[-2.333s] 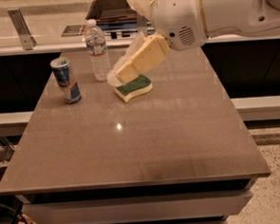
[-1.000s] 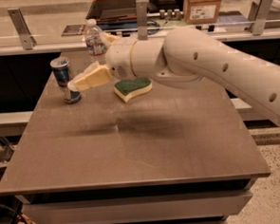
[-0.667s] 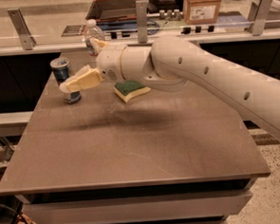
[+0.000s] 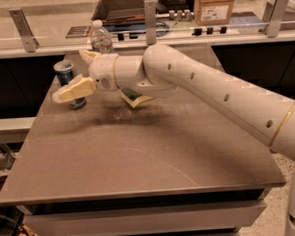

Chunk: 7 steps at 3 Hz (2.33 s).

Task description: Pick redbull can

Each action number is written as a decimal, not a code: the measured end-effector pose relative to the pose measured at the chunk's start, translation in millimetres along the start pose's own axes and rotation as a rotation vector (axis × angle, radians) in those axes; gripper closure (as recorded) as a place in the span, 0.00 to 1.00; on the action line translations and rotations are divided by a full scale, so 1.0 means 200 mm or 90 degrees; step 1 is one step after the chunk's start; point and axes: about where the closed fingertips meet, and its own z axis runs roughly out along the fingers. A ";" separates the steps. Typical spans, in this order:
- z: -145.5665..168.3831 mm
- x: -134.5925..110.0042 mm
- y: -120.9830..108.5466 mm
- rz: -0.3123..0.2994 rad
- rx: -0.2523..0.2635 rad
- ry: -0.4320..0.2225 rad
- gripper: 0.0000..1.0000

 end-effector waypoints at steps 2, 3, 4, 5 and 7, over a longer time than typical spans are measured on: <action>0.08 0.04 0.04 0.020 -0.028 -0.011 0.17; 0.09 0.04 0.05 0.020 -0.031 -0.012 0.41; 0.10 0.03 0.06 0.020 -0.034 -0.012 0.64; 0.11 0.03 0.07 0.019 -0.037 -0.013 0.88; 0.10 -0.02 0.06 -0.001 -0.034 -0.019 1.00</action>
Offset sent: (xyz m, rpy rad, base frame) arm -0.0010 0.0117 -0.0089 0.0172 0.0257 0.0336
